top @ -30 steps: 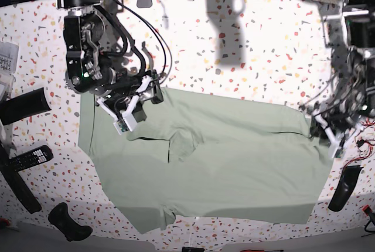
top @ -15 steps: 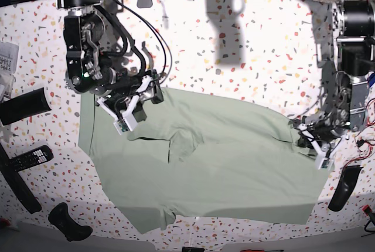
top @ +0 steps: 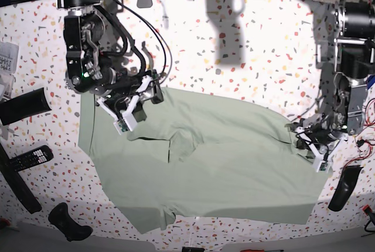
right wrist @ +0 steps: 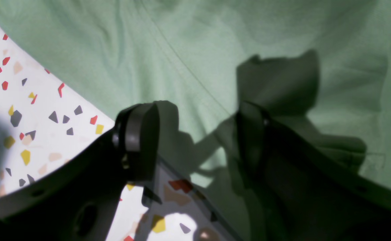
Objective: Fold the T-shirt properly
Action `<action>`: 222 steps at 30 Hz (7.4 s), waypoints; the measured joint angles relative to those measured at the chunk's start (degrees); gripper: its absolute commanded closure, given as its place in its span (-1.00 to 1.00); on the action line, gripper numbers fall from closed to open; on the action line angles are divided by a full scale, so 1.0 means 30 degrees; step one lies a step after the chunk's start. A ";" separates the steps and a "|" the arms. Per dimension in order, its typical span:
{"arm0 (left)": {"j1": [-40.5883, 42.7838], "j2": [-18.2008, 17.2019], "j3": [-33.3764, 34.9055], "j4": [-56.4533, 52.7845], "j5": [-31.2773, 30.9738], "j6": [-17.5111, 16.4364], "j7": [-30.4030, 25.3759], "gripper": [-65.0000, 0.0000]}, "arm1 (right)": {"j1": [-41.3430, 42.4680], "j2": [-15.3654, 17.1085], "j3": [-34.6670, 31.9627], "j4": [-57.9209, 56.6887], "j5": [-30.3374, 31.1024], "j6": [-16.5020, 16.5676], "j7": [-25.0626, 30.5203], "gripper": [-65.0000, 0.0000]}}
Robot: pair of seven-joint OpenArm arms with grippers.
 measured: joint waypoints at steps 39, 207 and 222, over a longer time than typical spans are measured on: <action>0.7992 -0.1209 -0.0109 0.9340 -0.1348 0.2215 -0.0452 0.57 | -0.2535 -0.0015 0.0211 0.2878 -0.0131 0.0066 0.0109 -0.12; 1.5191 -0.6564 0.0816 1.4659 1.7165 0.2834 -0.4473 1.00 | -0.8823 0.9267 -0.6084 1.1191 -1.3784 -0.3257 0.2324 1.00; 1.8527 -0.7111 0.0852 1.8724 1.6961 0.3016 -0.1071 1.00 | -1.0222 1.0754 -0.6076 1.2954 -1.3748 -0.3548 0.0765 1.00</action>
